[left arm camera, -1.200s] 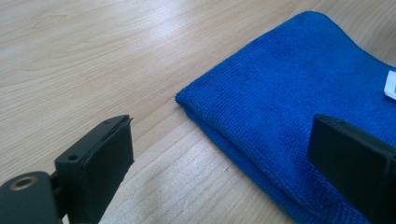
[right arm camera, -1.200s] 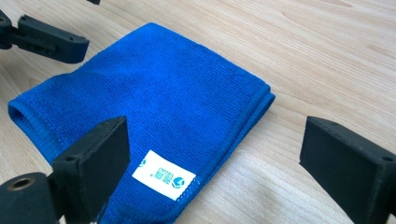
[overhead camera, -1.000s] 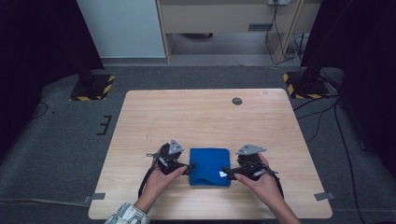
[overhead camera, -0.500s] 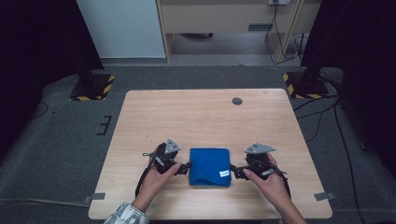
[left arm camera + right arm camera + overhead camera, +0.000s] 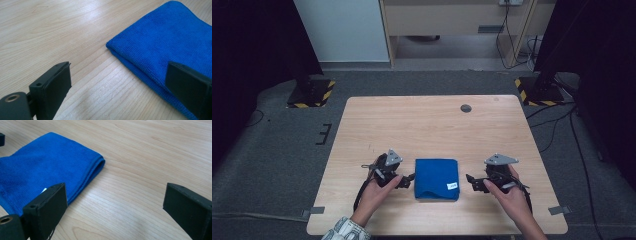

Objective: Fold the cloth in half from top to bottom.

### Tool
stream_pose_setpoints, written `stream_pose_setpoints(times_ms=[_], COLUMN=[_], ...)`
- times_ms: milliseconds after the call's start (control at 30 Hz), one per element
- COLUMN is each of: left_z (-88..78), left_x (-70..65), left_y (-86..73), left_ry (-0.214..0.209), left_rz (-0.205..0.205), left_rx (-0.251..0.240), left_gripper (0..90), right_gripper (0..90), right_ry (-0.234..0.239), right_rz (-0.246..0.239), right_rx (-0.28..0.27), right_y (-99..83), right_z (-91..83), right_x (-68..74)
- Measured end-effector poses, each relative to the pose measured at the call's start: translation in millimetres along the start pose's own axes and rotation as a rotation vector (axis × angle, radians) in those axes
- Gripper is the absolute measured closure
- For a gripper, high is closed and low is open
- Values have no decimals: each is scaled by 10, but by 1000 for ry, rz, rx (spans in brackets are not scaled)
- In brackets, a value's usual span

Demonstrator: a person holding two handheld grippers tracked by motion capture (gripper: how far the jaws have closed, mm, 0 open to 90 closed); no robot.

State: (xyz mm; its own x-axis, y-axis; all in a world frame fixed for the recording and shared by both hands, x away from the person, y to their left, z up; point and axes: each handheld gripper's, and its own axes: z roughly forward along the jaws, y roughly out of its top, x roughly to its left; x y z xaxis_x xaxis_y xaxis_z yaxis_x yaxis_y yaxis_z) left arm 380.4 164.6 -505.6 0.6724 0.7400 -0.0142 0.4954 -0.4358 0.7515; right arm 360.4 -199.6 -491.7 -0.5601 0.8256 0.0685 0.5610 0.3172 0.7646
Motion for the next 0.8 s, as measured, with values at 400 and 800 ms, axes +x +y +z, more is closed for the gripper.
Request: stream_pose_setpoints(times_ms=[400, 800], left_z=[-30, -103], left_x=[-29, 207], left_y=[-9, 27], left_ry=[9, 49], left_rz=[34, 40], left_rx=[20, 86], left_gripper=[60, 59], right_gripper=[54, 53], right_ry=[-59, -98], right_rz=[20, 109], right_rx=[-3, -15], right_y=[-159, -297], right_z=[-143, -270], right_x=[-229, -638])
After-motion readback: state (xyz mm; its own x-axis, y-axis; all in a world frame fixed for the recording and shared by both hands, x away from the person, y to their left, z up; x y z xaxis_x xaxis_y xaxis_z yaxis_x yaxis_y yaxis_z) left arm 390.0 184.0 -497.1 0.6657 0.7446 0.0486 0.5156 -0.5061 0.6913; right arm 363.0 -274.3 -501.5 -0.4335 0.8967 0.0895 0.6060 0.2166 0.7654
